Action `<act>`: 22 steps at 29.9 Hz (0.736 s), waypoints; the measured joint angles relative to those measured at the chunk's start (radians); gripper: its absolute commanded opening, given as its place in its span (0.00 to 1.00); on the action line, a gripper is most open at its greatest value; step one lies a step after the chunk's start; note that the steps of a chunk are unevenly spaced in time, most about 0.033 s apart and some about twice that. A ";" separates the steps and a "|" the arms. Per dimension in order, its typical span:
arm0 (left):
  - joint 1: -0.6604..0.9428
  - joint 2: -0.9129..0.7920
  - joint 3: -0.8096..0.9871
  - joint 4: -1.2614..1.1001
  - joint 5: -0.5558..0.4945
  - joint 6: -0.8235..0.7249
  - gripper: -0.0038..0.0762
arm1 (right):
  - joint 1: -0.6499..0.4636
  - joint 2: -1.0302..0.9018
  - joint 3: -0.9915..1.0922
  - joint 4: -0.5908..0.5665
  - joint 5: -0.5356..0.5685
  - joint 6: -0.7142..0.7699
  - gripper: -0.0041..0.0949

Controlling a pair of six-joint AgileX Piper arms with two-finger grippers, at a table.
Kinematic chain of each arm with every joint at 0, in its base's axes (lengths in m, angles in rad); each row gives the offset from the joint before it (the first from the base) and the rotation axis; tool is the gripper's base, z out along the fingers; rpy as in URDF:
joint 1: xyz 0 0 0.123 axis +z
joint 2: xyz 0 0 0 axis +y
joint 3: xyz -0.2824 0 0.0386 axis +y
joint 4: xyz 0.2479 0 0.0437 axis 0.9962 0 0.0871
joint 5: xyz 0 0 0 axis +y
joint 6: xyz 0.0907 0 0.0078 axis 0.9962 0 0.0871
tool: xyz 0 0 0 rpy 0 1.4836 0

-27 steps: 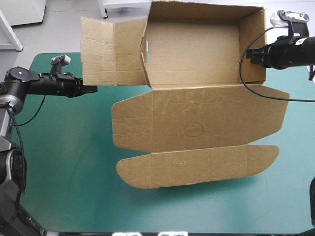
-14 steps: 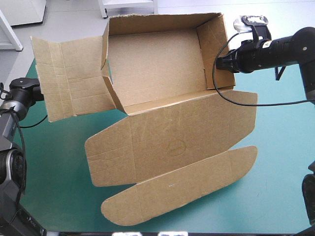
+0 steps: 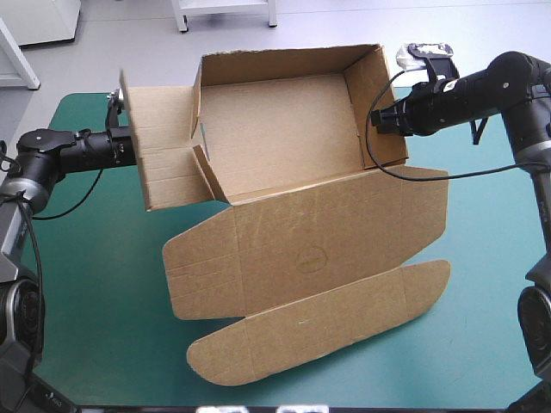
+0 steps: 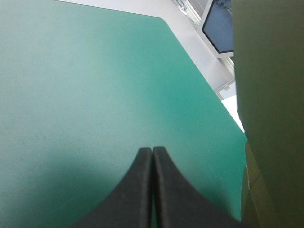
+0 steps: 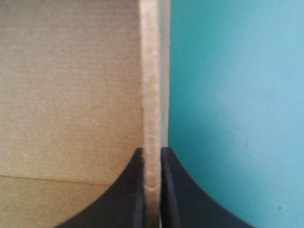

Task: Fold the box

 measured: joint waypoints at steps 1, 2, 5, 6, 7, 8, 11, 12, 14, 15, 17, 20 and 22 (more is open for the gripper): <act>-0.005 -0.006 0.000 0.000 0.001 -0.006 0.04 | 0.000 0.003 0.000 -0.003 0.000 0.001 0.04; -0.011 -0.015 0.000 0.000 0.001 -0.013 0.04 | 0.000 0.008 0.000 -0.008 0.000 0.001 0.04; -0.026 -0.041 0.000 0.002 0.002 -0.027 0.04 | 0.000 0.020 0.000 -0.023 0.000 0.002 0.04; -0.031 -0.049 0.000 0.002 0.002 -0.030 0.04 | 0.000 0.023 0.000 -0.030 0.000 0.003 0.04; -0.036 -0.058 0.000 0.002 0.002 -0.035 0.04 | 0.000 0.025 0.000 -0.035 0.000 0.004 0.04; -0.042 -0.068 0.000 0.003 0.004 -0.039 0.04 | 0.000 0.030 0.000 -0.042 0.000 0.004 0.04; -0.052 -0.098 0.000 0.004 0.008 -0.056 0.04 | 0.000 0.036 0.000 -0.058 0.000 0.004 0.04; -0.052 -0.104 0.000 0.004 0.008 -0.062 0.04 | 0.000 0.036 0.000 -0.059 0.000 0.004 0.04; -0.052 -0.111 0.000 0.004 0.008 -0.076 0.04 | 0.000 0.036 0.000 -0.059 0.000 0.004 0.04; -0.052 -0.113 0.000 0.004 0.008 -0.087 0.04 | 0.000 0.036 0.000 -0.059 0.000 0.004 0.04; -0.053 -0.115 0.000 0.004 0.008 -0.106 0.04 | 0.000 0.038 0.000 -0.059 0.000 0.004 0.04; -0.053 -0.117 0.000 0.012 0.009 -0.117 0.08 | 0.000 0.039 0.000 -0.061 0.000 0.004 0.04; -0.053 -0.121 0.000 0.020 0.009 -0.119 0.16 | 0.000 0.039 0.000 -0.061 0.000 0.004 0.04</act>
